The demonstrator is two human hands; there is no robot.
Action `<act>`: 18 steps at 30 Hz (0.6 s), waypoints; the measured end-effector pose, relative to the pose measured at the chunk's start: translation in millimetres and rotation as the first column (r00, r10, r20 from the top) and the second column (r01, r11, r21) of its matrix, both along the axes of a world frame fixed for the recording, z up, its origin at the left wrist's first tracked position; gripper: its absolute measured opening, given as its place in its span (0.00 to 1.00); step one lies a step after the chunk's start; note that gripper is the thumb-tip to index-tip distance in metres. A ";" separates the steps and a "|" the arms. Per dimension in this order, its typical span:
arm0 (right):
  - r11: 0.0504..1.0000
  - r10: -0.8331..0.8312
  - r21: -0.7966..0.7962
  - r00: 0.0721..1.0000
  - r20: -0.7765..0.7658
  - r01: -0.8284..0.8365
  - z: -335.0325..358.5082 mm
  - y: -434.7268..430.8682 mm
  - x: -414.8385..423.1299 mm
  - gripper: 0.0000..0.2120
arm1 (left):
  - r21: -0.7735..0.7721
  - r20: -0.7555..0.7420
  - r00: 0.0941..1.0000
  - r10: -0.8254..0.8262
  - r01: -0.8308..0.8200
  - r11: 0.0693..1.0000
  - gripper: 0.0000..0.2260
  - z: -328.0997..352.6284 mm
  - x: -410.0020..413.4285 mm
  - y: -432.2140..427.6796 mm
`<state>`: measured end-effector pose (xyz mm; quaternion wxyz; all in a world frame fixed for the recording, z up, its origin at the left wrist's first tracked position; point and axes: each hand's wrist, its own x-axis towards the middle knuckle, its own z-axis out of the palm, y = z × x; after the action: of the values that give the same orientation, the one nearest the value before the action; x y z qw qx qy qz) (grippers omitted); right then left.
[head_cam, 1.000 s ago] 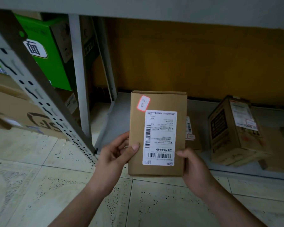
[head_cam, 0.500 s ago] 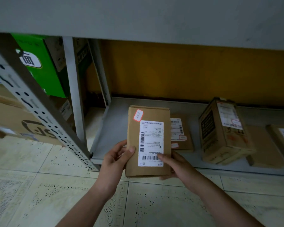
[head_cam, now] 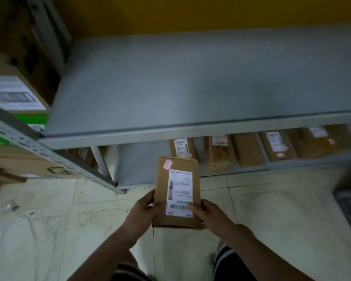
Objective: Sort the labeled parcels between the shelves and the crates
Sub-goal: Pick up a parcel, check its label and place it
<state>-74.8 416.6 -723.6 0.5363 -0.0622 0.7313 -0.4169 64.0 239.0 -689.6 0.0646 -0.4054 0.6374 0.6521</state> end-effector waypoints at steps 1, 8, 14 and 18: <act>1.000 -0.010 0.018 1.000 -0.004 0.010 27.6 13.8 1.5 0.27 | -0.005 0.007 0.998 -0.062 0.062 0.998 0.21 30.7 -3.7 5.3; 0.944 -0.328 0.026 0.944 0.039 0.328 231.4 131.0 38.0 0.17 | 0.057 -0.005 0.931 -0.366 0.365 0.929 0.16 215.2 -48.1 63.3; 0.621 -0.781 -0.110 0.625 0.003 0.777 323.0 232.9 73.7 0.12 | 0.052 -0.063 0.804 -0.591 0.595 0.802 0.16 304.6 -108.0 168.0; 0.372 -0.921 -0.178 0.387 0.053 0.911 333.4 315.9 78.0 0.14 | 0.086 -0.084 0.731 -0.677 0.683 0.726 0.16 319.9 -152.3 270.4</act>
<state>3.2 732.5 -390.3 0.1877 0.2936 0.6174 -0.7053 -88.2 509.4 -369.7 0.3064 -0.1242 0.7056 0.6268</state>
